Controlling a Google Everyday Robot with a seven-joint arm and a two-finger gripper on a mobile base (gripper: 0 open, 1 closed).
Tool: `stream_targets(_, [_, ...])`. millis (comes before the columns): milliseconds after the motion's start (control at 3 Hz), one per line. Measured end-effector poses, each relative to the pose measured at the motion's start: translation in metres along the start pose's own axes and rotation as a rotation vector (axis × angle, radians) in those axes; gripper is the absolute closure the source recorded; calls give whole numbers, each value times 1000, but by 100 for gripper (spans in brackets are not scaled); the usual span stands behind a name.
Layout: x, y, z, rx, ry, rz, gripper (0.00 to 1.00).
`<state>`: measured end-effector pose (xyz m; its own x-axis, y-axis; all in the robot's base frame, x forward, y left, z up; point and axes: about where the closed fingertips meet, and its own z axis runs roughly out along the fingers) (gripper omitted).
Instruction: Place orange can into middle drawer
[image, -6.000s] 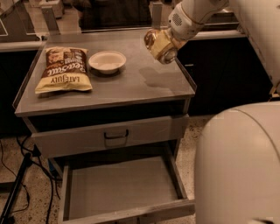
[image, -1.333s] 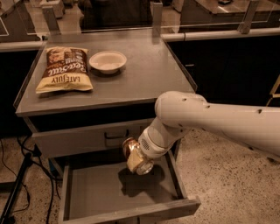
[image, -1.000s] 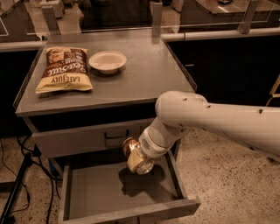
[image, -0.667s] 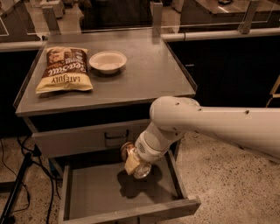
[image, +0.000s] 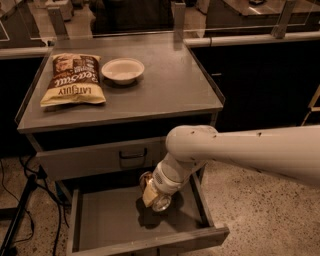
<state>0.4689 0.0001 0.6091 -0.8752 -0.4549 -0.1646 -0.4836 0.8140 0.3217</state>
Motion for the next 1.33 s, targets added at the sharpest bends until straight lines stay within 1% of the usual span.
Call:
stream_targets(333, [7, 2, 18, -4, 15, 23, 100])
stream_targets(667, [16, -10, 48, -20, 28, 81, 100])
stream_targets(1000, [24, -26, 73, -22, 42, 131, 100])
stream_targets(1333, [28, -37, 101, -38, 65, 182, 100])
